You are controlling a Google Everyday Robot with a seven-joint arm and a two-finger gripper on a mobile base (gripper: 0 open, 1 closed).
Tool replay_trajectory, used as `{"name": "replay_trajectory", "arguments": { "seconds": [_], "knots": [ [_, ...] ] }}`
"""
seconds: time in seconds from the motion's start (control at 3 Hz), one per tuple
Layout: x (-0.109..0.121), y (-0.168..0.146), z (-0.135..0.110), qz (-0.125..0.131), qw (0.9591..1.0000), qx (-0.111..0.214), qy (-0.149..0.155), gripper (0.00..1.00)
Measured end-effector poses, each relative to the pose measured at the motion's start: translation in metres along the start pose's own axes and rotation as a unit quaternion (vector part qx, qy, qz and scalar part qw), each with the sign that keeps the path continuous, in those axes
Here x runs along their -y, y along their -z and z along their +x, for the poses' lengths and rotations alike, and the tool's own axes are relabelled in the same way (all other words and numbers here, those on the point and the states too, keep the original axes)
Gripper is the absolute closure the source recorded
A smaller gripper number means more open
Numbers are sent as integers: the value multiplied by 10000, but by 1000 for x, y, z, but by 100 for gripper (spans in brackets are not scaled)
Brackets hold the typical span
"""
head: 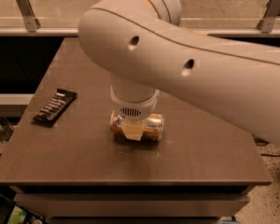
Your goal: Place orange can upright
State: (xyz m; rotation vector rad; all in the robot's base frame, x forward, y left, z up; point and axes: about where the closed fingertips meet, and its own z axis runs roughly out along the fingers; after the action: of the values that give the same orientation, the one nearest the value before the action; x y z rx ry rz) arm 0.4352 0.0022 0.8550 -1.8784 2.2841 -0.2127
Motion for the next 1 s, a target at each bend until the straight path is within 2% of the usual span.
{"name": "replay_trajectory", "arguments": {
  "seconds": [0.67, 1.0],
  "knots": [
    [14, 28, 17, 399, 9979, 477, -165, 100],
    [25, 47, 28, 630, 9933, 910, -323, 100]
  ]
}}
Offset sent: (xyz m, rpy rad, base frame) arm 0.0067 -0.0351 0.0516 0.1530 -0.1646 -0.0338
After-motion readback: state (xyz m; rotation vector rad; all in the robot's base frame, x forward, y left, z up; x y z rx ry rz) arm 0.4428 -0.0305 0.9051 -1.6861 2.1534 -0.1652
